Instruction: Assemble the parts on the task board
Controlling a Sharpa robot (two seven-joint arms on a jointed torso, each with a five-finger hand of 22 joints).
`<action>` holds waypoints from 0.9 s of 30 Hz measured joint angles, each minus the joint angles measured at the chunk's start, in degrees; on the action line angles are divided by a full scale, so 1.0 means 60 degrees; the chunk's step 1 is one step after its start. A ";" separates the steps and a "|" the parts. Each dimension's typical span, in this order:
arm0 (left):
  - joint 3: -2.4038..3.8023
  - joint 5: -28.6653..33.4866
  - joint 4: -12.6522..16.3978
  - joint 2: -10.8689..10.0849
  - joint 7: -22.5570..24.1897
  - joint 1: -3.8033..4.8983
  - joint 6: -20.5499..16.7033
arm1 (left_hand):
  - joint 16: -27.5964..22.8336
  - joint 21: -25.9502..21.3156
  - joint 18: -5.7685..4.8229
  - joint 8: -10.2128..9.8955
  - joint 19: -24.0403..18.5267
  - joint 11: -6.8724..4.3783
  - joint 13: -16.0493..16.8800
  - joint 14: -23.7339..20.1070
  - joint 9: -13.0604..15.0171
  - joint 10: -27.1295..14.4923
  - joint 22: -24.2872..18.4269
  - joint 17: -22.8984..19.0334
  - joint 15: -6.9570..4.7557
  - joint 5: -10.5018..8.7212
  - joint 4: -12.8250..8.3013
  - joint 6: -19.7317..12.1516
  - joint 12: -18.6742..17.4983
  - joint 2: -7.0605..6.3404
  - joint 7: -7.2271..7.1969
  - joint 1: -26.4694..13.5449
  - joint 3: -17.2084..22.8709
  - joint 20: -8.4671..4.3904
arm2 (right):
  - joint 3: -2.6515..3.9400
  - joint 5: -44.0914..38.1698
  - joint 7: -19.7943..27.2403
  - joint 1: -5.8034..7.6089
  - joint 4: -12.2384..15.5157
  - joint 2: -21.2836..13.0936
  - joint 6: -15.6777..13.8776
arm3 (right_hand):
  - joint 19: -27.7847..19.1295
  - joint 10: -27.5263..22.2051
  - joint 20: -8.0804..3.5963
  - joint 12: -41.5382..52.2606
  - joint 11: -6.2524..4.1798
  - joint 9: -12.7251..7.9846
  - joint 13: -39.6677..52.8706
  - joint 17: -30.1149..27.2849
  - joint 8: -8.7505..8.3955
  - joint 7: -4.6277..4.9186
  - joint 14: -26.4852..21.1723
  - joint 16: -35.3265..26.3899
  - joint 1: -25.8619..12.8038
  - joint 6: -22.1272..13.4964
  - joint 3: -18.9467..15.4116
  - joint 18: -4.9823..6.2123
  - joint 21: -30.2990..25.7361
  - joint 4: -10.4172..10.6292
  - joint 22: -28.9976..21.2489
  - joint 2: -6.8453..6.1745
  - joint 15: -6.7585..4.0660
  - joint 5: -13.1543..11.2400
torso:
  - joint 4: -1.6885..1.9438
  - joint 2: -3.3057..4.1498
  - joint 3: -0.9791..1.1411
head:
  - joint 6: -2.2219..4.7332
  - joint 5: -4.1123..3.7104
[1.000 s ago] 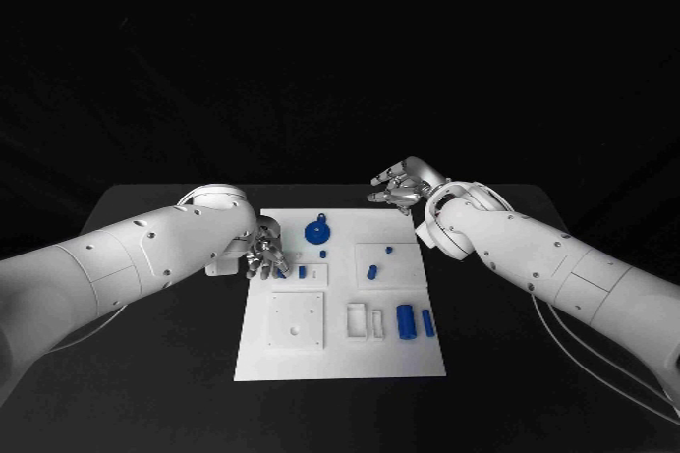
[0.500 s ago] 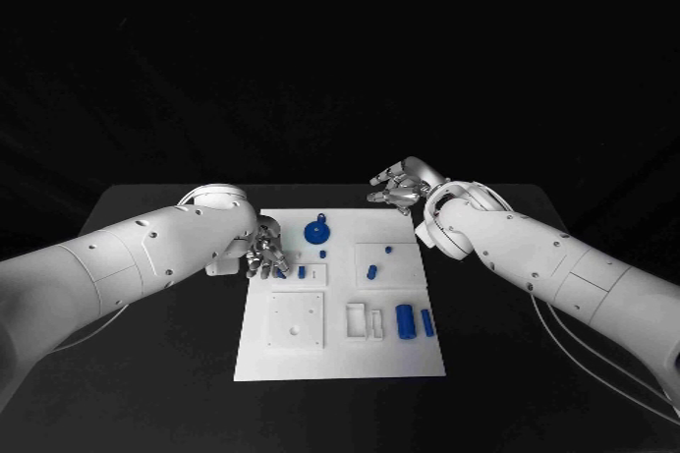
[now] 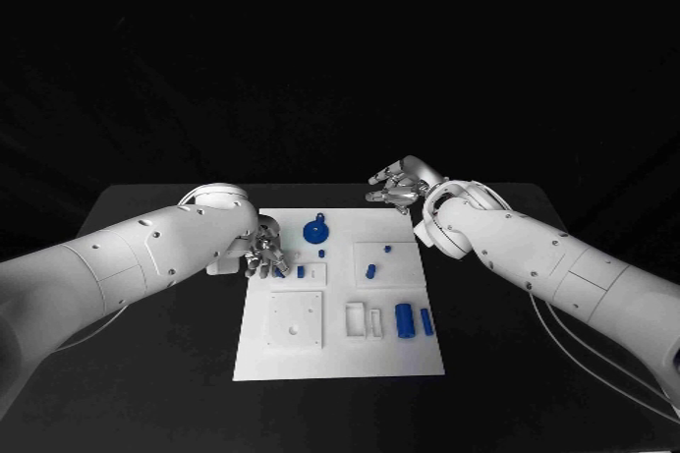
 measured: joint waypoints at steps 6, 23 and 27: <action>0.0001 0.0076 -0.0020 0.0016 -0.0067 0.0000 0.0061 | 0.0000 0.0000 0.0001 -0.0082 0.0000 -0.0029 0.0010 0.0017 0.0114 0.0032 0.0000 0.0045 -0.0016 0.0003 0.0000 0.0039 0.0000 0.0001 0.0029 -0.0001 0.0000 0.0000 | 0.0000 -0.0002 -0.0001 0.0000 0.0004 0.0000 0.0001 | 0.0000 0.0000 0.0000 0.0000 0.0000 0.0000 -0.0001 0.0000 0.0000 0.0000 0.0000 0.0000 0.0000 0.0000 0.0000 0.0000 0.0000 0.0000 0.0000 0.0000 0.0000 0.0000 | 0.0005 -0.0003 -0.0005 | -0.0010 -0.0014; 0.0013 0.0296 -0.0056 0.0029 -0.0220 0.0013 0.0163 | -0.0068 0.0065 0.0001 -0.1165 0.0004 0.0003 0.0046 0.0069 0.0908 0.0130 0.0006 0.0181 -0.0036 0.0057 -0.0119 0.0436 -0.0101 0.0083 0.0145 -0.0083 -0.0119 -0.0003 | 0.0000 -0.0004 -0.0004 0.0000 0.0010 -0.0005 0.0019 | 0.0000 0.0000 0.0000 0.0000 0.0000 0.0000 0.0000 0.0000 0.0000 0.0000 0.0000 0.0000 0.0000 0.0000 0.0000 0.0000 0.0000 0.0000 -0.0001 0.0000 0.0000 0.0000 | 0.0010 -0.0005 -0.0010 | -0.0025 -0.0016; 0.0013 0.0412 -0.0070 0.0031 -0.0282 0.0010 0.0110 | -0.0068 0.0065 0.0000 -0.1204 0.0034 0.0006 0.0051 0.0070 0.0999 0.0133 0.0006 0.0181 -0.0035 0.0054 -0.0119 0.0446 -0.0101 0.0111 0.0136 -0.0111 -0.0119 -0.0034 | 0.0000 -0.0004 -0.0005 0.0000 0.0010 -0.0003 0.0023 | 0.0000 0.0000 0.0000 0.0000 0.0000 0.0000 0.0000 0.0000 0.0000 0.0000 0.0000 0.0000 0.0000 0.0000 0.0000 0.0000 0.0000 0.0000 -0.0001 0.0000 0.0000 0.0000 | 0.0010 -0.0005 -0.0011 | -0.0026 -0.0016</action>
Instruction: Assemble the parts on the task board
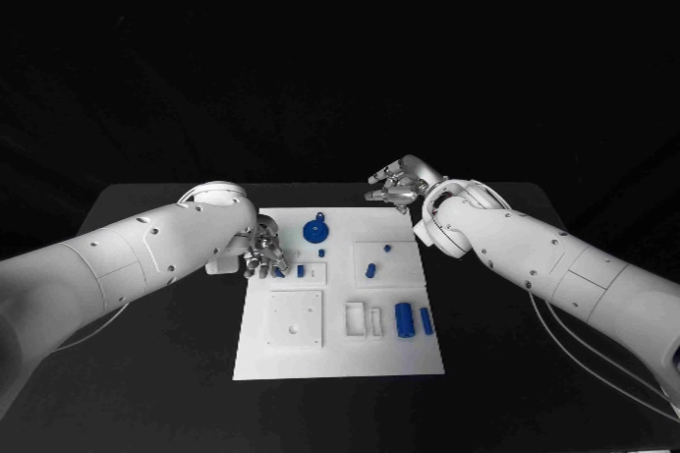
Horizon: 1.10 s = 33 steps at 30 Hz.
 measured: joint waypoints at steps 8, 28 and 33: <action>-0.0009 0.0204 -0.0038 0.0002 -0.0099 -0.0003 -0.0146 | -0.0074 -0.0144 -0.0001 -0.0370 0.0055 -0.0021 0.0005 0.0033 -0.0824 0.0053 -0.0001 -0.0049 0.0031 -0.0565 0.0067 0.0103 0.0000 -0.0157 -0.0103 0.0202 0.0067 -0.0014 | 0.0000 -0.0001 0.0000 0.0000 -0.0001 0.0001 0.0005 | 0.0000 0.0000 0.0000 0.0000 0.0000 0.0000 0.0000 0.0000 0.0000 0.0000 0.0000 0.0000 0.0000 0.0000 0.0000 0.0000 0.0000 0.0000 0.0000 0.0000 0.0000 0.0000 | 0.0000 0.0000 0.0003 | 0.0001 -0.0005; -0.0034 0.0202 -0.0076 0.0018 -0.0253 -0.0026 -0.0439 | -0.0118 -0.0475 0.0001 -0.0300 0.0206 -0.0058 0.0002 0.0033 -0.2347 -0.0156 -0.0003 -0.0188 0.0029 -0.1056 0.0973 0.0594 0.0000 -0.0560 -0.0555 0.0549 -0.0760 0.0002 | 0.0000 -0.0003 -0.0002 0.0000 -0.0008 -0.0013 0.0020 | 0.0000 0.0000 0.0000 0.0000 0.0000 0.0000 0.0000 0.0000 0.0000 0.0000 0.0000 0.0000 0.0000 0.0000 0.0026 0.0000 0.0000 -0.0026 -0.0001 0.0000 0.0000 0.0000 | -0.0002 -0.0002 0.0002 | -0.0011 -0.0031; -0.0037 0.0167 -0.0080 0.0028 -0.0281 -0.0040 -0.0544 | -0.0118 -0.0475 0.0001 -0.0254 0.0205 -0.0104 0.0002 0.0033 -0.2642 -0.0139 -0.0004 -0.0203 0.0029 -0.1110 0.1130 0.0606 0.0000 -0.0647 -0.0512 0.0462 -0.0917 0.0001 | 0.0000 -0.0003 -0.0002 0.0000 -0.0009 -0.0010 0.0022 | 0.0000 0.0000 0.0000 0.0000 0.0000 0.0000 0.0000 0.0000 0.0000 0.0000 0.0000 0.0000 0.0000 0.0000 0.0026 0.0000 0.0000 -0.0026 0.0000 0.0000 0.0000 0.0000 | -0.0002 -0.0002 -0.0001 | -0.0012 -0.0032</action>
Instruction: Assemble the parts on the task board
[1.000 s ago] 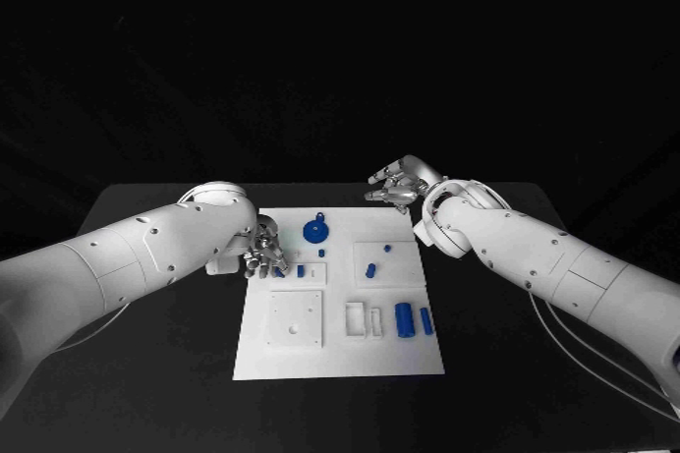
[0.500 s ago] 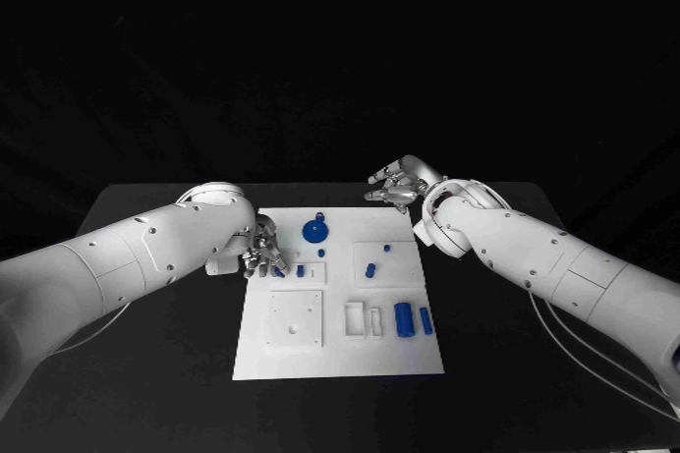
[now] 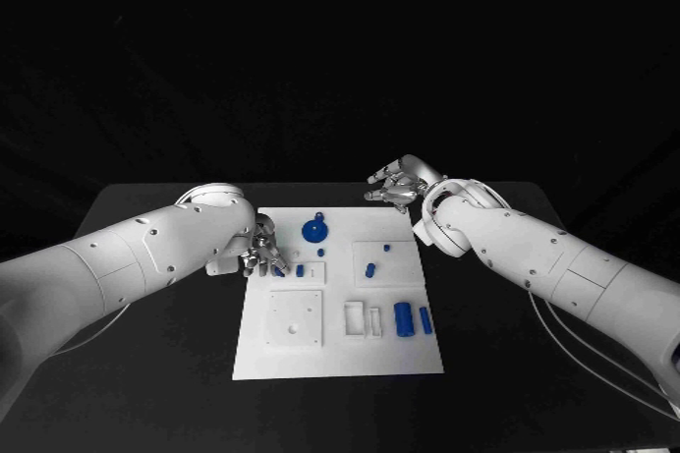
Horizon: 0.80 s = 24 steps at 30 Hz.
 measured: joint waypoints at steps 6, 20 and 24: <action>-0.0007 -0.0016 -0.0004 0.0009 -0.0032 -0.0012 -0.0065 | 0.0000 -0.0040 0.0000 0.0028 0.0034 0.0022 -0.0001 0.0000 -0.0083 0.0022 0.0000 -0.0009 0.0000 0.0000 0.0093 0.0021 0.0000 -0.0052 0.0021 -0.0051 -0.0093 -0.0035 | 0.0000 -0.0001 0.0000 0.0000 -0.0003 0.0003 0.0002 | 0.0000 0.0000 0.0000 0.0000 0.0000 0.0000 0.0000 0.0000 0.0000 0.0000 0.0000 0.0000 0.0000 0.0000 0.0000 -0.0001 0.0000 0.0000 0.0003 0.0000 0.0000 0.0000 | 0.0000 0.0000 0.0000 | 0.0000 0.0005; -0.0011 -0.0020 -0.0006 0.0019 -0.0081 -0.0022 -0.0119 | 0.0000 -0.0039 -0.0001 0.0111 0.0069 0.0019 -0.0002 0.0000 -0.0092 0.0019 -0.0002 -0.0017 0.0000 -0.0037 0.0178 0.0011 0.0000 -0.0089 0.0009 -0.0089 -0.0179 0.0001 | 0.0000 -0.0003 0.0000 0.0000 -0.0015 0.0015 0.0008 | 0.0000 0.0000 0.0000 0.0000 0.0000 0.0000 0.0000 0.0000 0.0000 0.0000 0.0000 0.0000 0.0000 0.0000 0.0000 -0.0001 0.0000 0.0000 0.0007 0.0000 0.0000 0.0000 | -0.0001 0.0000 0.0006 | -0.0005 -0.0009; -0.0012 -0.0023 -0.0003 0.0018 -0.0101 -0.0026 -0.0126 | 0.0000 -0.0074 -0.0002 0.0119 0.0069 0.0019 -0.0002 -0.0001 -0.0094 0.0019 -0.0002 -0.0017 0.0000 -0.0099 0.0258 0.0028 0.0000 -0.0184 -0.0008 -0.0185 -0.0258 0.0001 | 0.0000 -0.0003 -0.0001 0.0000 -0.0017 0.0020 0.0010 | 0.0000 0.0000 0.0000 0.0000 0.0000 0.0000 0.0000 0.0000 0.0000 0.0000 0.0000 0.0000 0.0000 0.0000 0.0000 0.0000 0.0000 0.0000 0.0006 0.0000 0.0000 0.0000 | -0.0001 0.0001 0.0006 | -0.0010 -0.0011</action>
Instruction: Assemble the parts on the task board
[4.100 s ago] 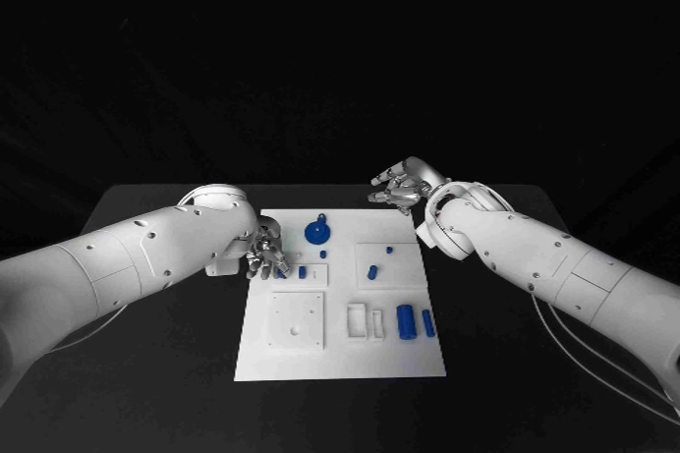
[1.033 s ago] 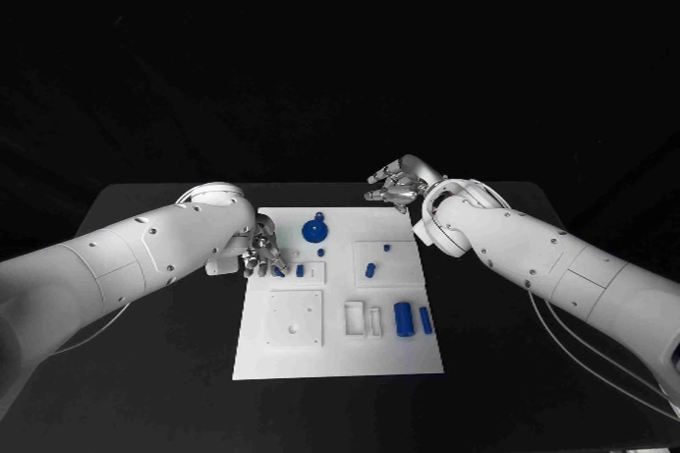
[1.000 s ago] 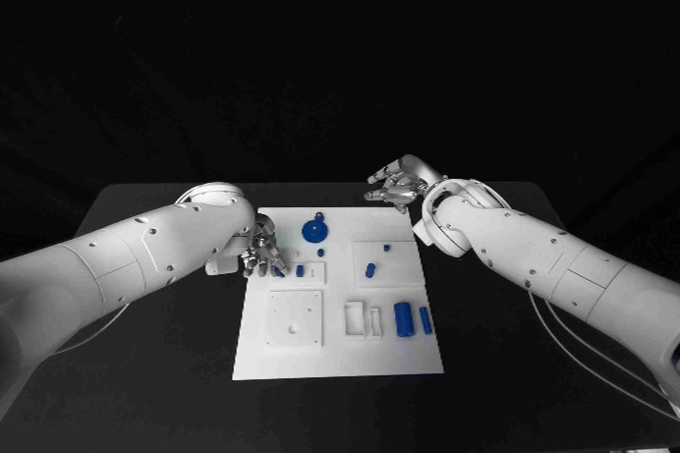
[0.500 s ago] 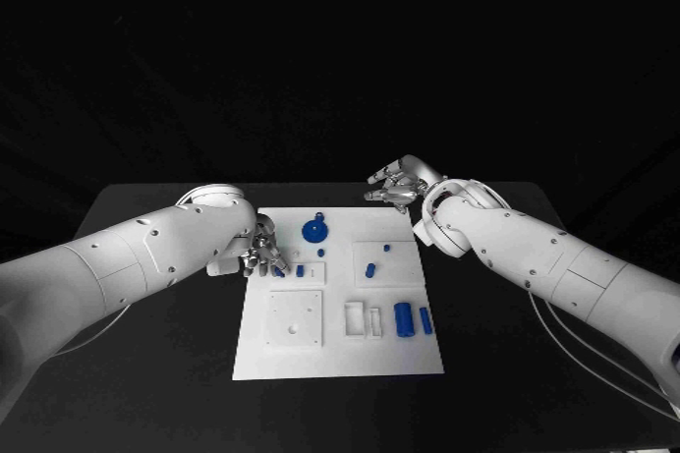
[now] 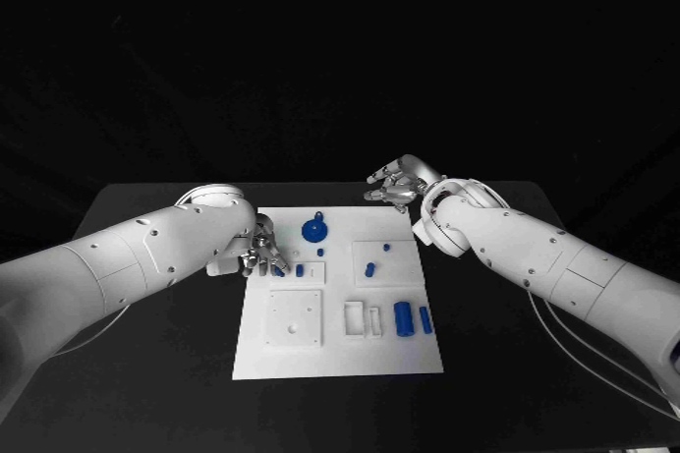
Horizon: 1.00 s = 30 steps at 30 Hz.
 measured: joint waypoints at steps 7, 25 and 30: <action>0.0000 -0.0001 0.0012 -0.0005 -0.0009 -0.0007 0.0000 | 0.0000 0.0000 0.0001 -0.0018 -0.0001 0.0000 -0.0001 -0.0001 -0.0003 0.0000 -0.0001 0.0000 0.0001 -0.0049 0.0172 0.0018 0.0000 -0.0217 -0.0019 -0.0218 -0.0172 0.0000 | 0.0000 -0.0001 0.0000 0.0000 -0.0005 0.0002 0.0002 | 0.0000 0.0000 0.0000 0.0000 0.0000 0.0000 0.0000 0.0000 0.0000 0.0000 0.0000 0.0000 0.0000 0.0000 0.0000 0.0000 0.0000 0.0000 -0.0001 0.0000 0.0000 0.0000 | 0.0000 0.0000 0.0000 | -0.0001 -0.0005; 0.0006 0.0009 0.0055 -0.0051 -0.0031 -0.0011 0.0003 | 0.0000 0.0000 0.0000 -0.0009 -0.0001 0.0000 0.0007 -0.0001 0.0034 -0.0001 0.0003 0.0001 0.0001 -0.0087 0.0225 0.0052 0.0000 -0.0343 -0.0051 -0.0344 -0.0279 0.0000 | 0.0000 -0.0003 0.0000 0.0000 -0.0028 0.0011 0.0006 | 0.0000 0.0000 0.0000 0.0000 0.0000 0.0000 0.0000 0.0000 0.0000 0.0000 0.0000 0.0000 0.0000 0.0000 0.0000 0.0001 0.0000 0.0000 -0.0003 0.0000 0.0000 0.0000 | 0.0002 0.0003 -0.0006 | -0.0007 -0.0004; 0.0006 0.0005 0.0055 -0.0064 -0.0049 -0.0014 0.0002 | 0.0000 0.0000 0.0001 0.0001 -0.0001 0.0000 0.0007 -0.0001 0.0065 -0.0001 0.0006 0.0001 0.0001 -0.0087 0.0254 0.0056 0.0000 -0.0343 -0.0055 -0.0344 -0.0308 0.0000 | 0.0000 -0.0003 0.0000 -0.0001 -0.0030 0.0011 0.0008 | 0.0000 0.0000 0.0000 0.0000 0.0000 0.0000 0.0000 0.0000 0.0000 0.0000 0.0000 0.0000 0.0000 0.0000 0.0000 0.0000 0.0000 0.0000 -0.0003 0.0000 0.0000 0.0000 | 0.0000 0.0002 -0.0006 | -0.0007 -0.0003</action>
